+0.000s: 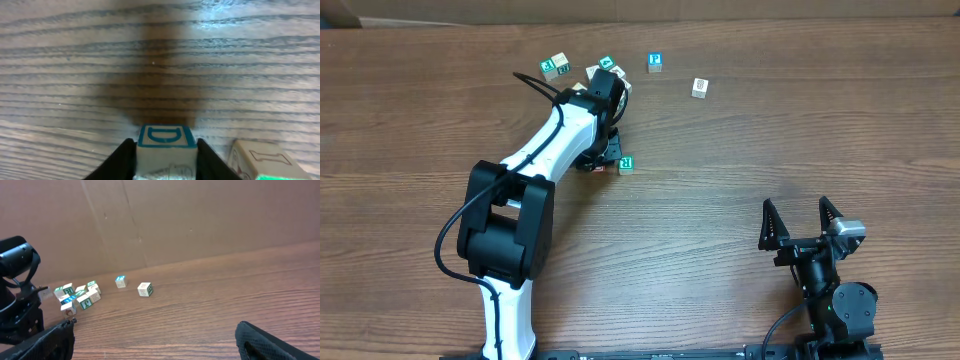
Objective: Form a horizontal line
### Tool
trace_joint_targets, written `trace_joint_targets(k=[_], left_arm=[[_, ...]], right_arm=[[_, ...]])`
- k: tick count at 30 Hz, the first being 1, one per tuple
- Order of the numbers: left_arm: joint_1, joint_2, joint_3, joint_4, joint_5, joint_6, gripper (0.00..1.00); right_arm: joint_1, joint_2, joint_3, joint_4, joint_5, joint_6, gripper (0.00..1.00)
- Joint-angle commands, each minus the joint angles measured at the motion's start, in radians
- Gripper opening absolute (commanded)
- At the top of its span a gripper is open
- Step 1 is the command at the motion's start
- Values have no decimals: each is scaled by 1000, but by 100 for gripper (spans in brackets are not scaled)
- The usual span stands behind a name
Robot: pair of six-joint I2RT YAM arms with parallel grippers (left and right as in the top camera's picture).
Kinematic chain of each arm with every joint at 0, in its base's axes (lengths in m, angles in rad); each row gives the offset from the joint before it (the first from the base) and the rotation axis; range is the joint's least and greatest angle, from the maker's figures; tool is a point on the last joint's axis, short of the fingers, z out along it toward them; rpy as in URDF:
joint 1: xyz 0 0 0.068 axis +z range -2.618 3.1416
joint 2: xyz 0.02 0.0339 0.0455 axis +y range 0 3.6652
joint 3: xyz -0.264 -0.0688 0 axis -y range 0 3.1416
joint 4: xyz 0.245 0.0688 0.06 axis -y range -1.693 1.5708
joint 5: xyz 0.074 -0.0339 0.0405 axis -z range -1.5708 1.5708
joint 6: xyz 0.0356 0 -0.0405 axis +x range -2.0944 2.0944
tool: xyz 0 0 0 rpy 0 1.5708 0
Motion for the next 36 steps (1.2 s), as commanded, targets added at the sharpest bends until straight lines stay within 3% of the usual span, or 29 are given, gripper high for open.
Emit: trace_joint_targets(k=[1, 7, 13, 23, 25, 29, 36], left_arm=[[-3, -21, -10, 13, -16, -10, 39], [1, -21, -10, 38, -16, -10, 52], [7, -21, 12, 70, -16, -10, 55], [90, -21, 159, -22, -14, -10, 52], [107, -21, 179, -39, 0, -10, 44], [130, -21, 176, -123, 19, -11, 4], [130, -21, 91, -165, 18, -10, 4]], right_arm=[[-6, -7, -10, 3, 8, -1, 100], [-6, -7, -10, 3, 8, -1, 100], [-6, -7, -10, 3, 8, -1, 100], [-6, -7, -10, 3, 8, -1, 100], [-6, -7, -10, 3, 8, -1, 100], [-6, -7, -10, 3, 8, -1, 100], [-6, -7, -10, 3, 8, -1, 100]])
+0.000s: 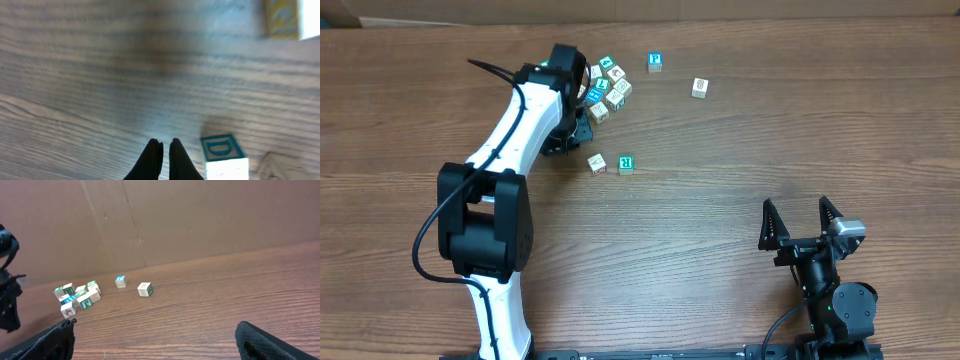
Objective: Form a horizontal line
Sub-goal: 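Open the left gripper to release the 'D' block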
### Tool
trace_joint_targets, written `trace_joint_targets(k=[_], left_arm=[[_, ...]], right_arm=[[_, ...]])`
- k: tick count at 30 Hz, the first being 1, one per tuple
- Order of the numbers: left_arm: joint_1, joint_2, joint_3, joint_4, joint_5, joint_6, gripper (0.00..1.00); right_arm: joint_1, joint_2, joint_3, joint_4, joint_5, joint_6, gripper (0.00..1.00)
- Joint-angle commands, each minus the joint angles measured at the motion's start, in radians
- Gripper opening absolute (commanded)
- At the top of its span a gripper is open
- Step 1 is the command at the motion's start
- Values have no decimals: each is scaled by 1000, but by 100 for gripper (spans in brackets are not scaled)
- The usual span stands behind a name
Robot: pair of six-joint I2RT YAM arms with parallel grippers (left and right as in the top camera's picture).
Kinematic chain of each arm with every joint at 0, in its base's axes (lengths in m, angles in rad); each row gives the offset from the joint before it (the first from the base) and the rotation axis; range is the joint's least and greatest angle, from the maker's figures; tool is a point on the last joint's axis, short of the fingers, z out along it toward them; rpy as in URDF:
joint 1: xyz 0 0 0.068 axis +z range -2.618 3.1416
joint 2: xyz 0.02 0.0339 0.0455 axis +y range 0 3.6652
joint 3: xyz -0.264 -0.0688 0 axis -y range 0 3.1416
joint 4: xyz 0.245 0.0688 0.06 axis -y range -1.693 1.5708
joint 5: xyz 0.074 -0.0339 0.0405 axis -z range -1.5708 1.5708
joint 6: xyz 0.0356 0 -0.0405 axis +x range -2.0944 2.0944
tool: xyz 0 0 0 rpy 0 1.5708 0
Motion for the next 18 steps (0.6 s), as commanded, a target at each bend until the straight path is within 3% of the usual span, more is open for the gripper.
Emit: trace_joint_targets(k=[1, 18], left_arm=[[-3, -21, -59, 4, 10, -4, 4], [-13, -21, -136, 61, 21, -5, 4]], right_arm=[[-6, -7, -10, 3, 8, -1, 100], [-6, -7, -10, 3, 8, -1, 100]])
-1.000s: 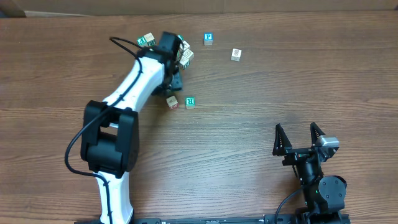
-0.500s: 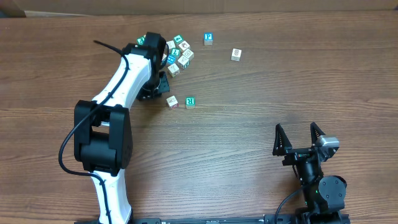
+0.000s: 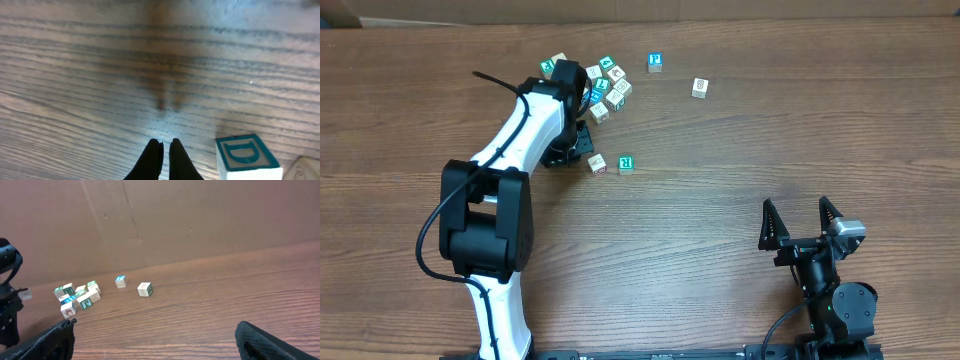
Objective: Form a horizontal line
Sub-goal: 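Open the left gripper to release the 'D' block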
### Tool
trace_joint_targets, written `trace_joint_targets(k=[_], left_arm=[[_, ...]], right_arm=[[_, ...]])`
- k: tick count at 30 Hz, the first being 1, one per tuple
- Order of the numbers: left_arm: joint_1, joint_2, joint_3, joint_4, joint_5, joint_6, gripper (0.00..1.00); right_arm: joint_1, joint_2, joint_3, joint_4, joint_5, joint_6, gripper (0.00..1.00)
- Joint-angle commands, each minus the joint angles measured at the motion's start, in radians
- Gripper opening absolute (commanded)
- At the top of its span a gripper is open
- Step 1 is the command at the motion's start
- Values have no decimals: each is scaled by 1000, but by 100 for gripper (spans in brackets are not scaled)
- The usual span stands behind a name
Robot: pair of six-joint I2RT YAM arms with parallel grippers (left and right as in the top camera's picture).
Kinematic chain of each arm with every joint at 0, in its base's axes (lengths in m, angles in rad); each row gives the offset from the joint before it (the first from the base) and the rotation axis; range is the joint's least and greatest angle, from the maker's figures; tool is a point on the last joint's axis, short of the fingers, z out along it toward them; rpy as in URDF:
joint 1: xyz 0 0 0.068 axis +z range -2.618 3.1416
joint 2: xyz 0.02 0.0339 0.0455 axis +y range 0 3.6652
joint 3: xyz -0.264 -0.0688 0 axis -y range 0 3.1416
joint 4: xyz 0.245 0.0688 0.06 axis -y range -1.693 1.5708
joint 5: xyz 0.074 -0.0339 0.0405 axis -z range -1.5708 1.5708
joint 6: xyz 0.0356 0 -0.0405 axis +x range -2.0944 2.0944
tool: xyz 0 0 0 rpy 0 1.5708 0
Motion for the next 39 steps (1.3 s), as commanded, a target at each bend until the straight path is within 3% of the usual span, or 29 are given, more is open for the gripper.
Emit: trace_joint_targets(k=[1, 19, 32, 39], left_arm=[[-11, -21, -47, 13, 12, -4, 4], [-59, -21, -73, 66, 108, 1, 5], [-77, -21, -73, 81, 7, 8, 4], [-68, -21, -73, 201, 7, 34, 4]], right_arm=[[-6, -7, -10, 3, 8, -1, 100], [-6, -7, -10, 3, 8, -1, 100], [-6, -7, -10, 3, 8, -1, 100], [-6, -7, -10, 3, 8, -1, 100]])
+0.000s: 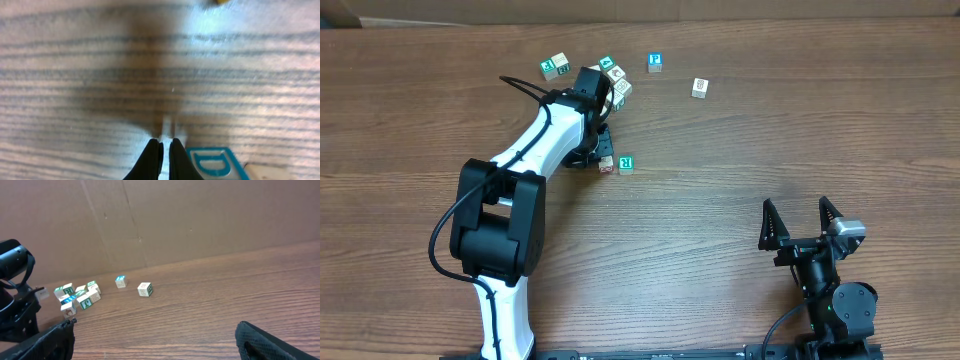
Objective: Form a horizontal line
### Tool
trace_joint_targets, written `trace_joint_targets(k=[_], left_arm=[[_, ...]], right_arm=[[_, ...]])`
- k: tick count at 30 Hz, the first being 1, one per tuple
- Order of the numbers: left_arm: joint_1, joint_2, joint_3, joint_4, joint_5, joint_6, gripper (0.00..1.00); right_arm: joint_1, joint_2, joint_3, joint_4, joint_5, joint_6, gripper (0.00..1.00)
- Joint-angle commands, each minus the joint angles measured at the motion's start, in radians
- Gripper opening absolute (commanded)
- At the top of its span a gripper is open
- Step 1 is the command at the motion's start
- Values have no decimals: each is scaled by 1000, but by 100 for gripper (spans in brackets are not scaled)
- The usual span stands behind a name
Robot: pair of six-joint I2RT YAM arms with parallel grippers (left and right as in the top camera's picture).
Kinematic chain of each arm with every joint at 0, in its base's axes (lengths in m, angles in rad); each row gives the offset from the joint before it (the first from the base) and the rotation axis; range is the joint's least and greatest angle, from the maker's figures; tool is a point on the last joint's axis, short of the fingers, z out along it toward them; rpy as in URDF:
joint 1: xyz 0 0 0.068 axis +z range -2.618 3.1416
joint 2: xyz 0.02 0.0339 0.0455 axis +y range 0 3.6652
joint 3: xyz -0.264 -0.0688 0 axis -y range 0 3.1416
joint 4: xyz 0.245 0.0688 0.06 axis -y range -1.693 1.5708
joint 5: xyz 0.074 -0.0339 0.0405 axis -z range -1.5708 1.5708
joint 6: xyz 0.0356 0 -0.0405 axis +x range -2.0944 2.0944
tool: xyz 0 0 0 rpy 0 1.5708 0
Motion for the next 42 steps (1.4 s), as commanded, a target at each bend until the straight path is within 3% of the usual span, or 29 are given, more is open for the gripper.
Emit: trace_joint_targets(k=[1, 29, 42], left_arm=[[8, -21, -9, 30, -16, 23, 4], [6, -21, -9, 31, 33, 58, 4], [8, -21, -9, 149, 38, 61, 4]], right_arm=[[-6, -7, -10, 3, 9, -1, 100], [-6, -7, -10, 3, 9, -1, 100], [-6, -7, -10, 3, 9, -1, 100]])
